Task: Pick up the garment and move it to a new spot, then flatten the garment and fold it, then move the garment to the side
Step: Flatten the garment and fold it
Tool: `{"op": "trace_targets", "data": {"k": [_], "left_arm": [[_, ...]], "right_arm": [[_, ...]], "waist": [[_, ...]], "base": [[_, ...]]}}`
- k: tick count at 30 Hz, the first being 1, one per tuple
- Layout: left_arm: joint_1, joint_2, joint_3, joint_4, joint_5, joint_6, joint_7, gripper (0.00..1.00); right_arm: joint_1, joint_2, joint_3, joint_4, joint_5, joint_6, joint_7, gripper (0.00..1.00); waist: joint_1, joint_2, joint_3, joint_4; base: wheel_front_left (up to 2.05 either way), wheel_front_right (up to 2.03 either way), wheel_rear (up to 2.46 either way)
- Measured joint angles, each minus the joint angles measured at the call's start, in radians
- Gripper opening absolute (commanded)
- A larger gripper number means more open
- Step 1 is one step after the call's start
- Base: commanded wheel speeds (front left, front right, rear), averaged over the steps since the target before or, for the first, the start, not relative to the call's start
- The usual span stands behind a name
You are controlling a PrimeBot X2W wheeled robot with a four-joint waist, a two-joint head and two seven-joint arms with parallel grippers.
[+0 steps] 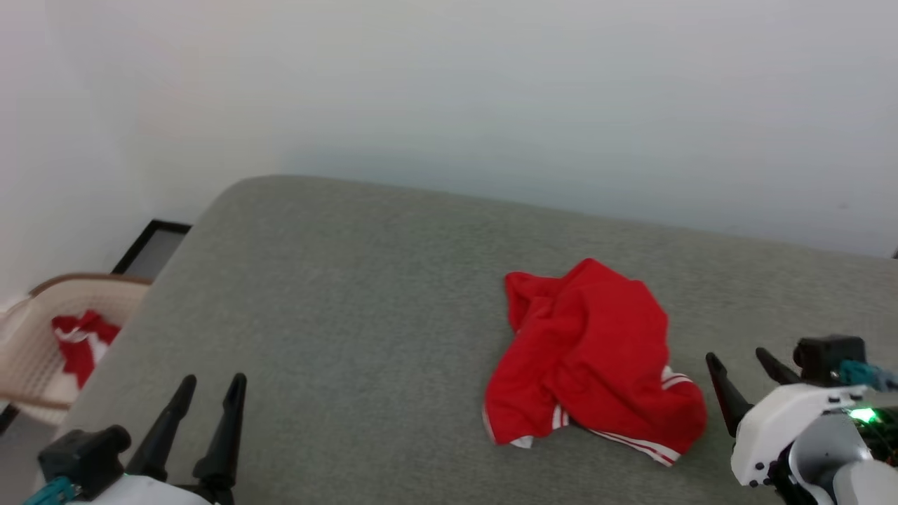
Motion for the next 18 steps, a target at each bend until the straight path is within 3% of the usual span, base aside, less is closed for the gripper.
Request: {"op": "trace_targets", "data": {"k": [6, 18], "left_arm": [[-0.030, -0.034, -0.016, 0.005, 0.011, -0.007, 0.000, 1.00], [-0.113, -0.114, -0.020, 0.063, 0.041, -0.069, -0.003, 1.00]], "right_arm": [[-0.076, -0.040, 0.025, 0.084, 0.031, 0.000, 0.142, 1.00], [-0.209, -0.097, 0.067, 0.229, 0.071, 0.000, 0.297, 1.00]], "waist": [[0.0000, 0.0000, 0.034, 0.052], [0.0000, 0.0000, 0.140, 0.128]], "base": [[0.00, 0.00, 0.00], [0.00, 0.00, 0.00]]}}
